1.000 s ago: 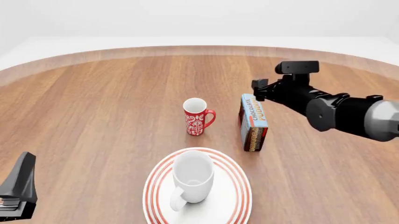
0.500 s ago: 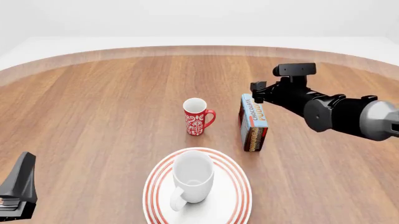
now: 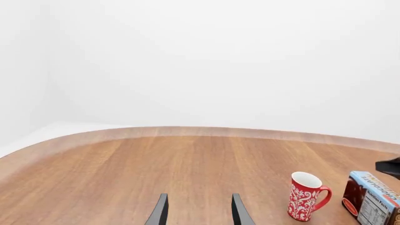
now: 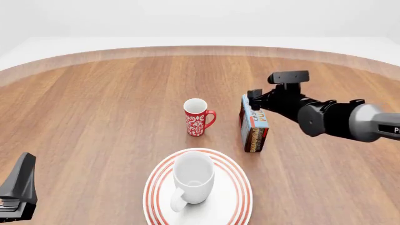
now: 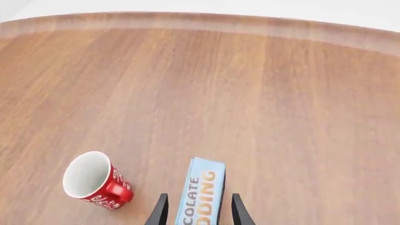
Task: Pick up the white mug and put it on the plate, and put the chocolate pudding to the right of the plate.
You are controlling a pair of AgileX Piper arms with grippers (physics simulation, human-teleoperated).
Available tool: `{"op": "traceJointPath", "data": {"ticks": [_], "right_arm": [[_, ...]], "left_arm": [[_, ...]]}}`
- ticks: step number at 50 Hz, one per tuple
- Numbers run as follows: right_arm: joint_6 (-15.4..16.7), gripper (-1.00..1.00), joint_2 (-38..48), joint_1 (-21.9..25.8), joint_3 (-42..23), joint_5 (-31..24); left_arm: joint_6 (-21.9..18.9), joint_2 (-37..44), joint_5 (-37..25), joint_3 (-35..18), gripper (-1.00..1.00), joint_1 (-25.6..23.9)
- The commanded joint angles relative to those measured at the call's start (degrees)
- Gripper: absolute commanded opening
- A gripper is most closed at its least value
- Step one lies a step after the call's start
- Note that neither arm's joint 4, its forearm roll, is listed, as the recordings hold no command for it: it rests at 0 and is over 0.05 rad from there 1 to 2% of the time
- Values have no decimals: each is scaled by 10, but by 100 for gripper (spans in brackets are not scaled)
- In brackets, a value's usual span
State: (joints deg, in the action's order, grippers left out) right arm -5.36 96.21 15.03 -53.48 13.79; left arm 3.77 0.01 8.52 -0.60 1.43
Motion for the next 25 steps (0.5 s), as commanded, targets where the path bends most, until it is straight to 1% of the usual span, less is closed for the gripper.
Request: {"op": "traceJointPath", "data": {"ticks": [1,25], "right_arm": [[-1,100,15,3,1,6],[-4,100,36,1,3,16]], "left_arm": [[0,0,0,0,100,0],[0,0,0,0,100,0]]}}
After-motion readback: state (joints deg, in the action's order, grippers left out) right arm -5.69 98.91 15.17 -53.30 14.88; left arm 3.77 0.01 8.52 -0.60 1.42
